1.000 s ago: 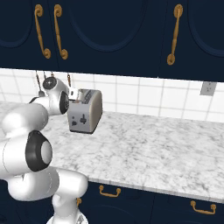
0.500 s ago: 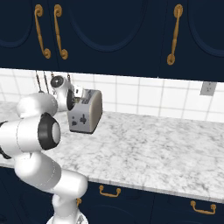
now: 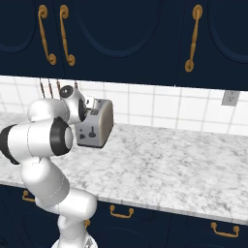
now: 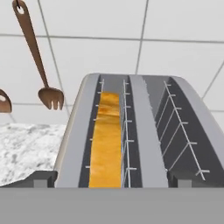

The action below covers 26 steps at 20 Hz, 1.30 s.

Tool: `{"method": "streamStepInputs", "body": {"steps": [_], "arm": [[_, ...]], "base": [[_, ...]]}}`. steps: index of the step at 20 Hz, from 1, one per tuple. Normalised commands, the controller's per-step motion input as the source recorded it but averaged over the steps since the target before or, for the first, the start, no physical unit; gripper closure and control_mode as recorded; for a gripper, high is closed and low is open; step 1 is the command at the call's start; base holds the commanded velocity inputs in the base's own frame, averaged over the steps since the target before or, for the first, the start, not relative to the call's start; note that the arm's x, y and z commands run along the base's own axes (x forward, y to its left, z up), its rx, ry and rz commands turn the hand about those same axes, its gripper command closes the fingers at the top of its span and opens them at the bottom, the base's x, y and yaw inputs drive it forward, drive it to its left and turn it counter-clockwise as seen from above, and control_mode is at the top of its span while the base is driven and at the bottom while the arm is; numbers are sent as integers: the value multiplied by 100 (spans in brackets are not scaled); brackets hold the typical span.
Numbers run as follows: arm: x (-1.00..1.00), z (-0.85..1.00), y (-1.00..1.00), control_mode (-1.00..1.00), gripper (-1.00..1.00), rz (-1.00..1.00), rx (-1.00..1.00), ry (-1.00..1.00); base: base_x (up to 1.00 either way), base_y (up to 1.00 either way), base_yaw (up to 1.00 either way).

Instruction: Start the toaster. Once the lever pops up, take the bread to the plate on the dining counter.

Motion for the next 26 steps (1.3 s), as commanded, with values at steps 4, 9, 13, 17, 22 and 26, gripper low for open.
{"method": "streamStepInputs", "body": {"steps": [4, 9, 13, 17, 22, 26], "arm": [[18, -9, 0, -100, -100, 0, -3, 0], [12, -5, 0, -100, -100, 0, -1, 0], [0, -17, 0, -100, 100, 0, -1, 0], [0, -5, 0, -100, 100, 0, 0, 0], [0, 0, 0, -100, 100, 0, 0, 0], [0, 0, 0, -100, 100, 0, 0, 0]], "base": [[0, 0, 0], [0, 0, 0], [0, 0, 0], [0, 0, 0], [0, 0, 0], [0, 0, 0]]}}
